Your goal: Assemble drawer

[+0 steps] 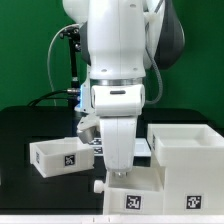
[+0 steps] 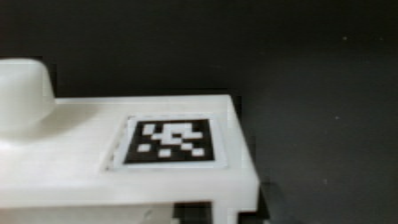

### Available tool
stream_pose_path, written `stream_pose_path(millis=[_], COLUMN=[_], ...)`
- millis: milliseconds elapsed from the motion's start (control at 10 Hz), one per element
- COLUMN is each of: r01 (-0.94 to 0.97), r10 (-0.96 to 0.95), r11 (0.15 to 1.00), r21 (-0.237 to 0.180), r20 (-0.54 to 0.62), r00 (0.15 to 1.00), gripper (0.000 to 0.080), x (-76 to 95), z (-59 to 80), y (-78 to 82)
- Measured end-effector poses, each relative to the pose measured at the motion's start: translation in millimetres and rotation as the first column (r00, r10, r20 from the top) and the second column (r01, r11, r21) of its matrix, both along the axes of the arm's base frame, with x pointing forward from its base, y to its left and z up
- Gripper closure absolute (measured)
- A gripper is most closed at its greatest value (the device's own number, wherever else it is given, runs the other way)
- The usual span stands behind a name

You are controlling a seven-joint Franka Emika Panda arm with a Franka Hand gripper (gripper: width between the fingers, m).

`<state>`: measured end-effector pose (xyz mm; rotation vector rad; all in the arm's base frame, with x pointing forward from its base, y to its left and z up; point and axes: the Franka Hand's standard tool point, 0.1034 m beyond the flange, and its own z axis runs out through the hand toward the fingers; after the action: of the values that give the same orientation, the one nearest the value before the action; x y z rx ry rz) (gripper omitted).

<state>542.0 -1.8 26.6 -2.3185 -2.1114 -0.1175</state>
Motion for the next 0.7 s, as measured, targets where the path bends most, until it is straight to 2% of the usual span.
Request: stream_pose_path(millis=[500,700], r01=[-0.012,-0.013], r10=[0.012,0.013], r11=[1.0,1.0], r21=[-0.004,-0.005], r20=[0.007,0.007], r00=[1.0,1.0], gripper=[0.0761,0.0761], x=[1.1,0.9], z=[0.6,0.5], y=[2.0,-3.4])
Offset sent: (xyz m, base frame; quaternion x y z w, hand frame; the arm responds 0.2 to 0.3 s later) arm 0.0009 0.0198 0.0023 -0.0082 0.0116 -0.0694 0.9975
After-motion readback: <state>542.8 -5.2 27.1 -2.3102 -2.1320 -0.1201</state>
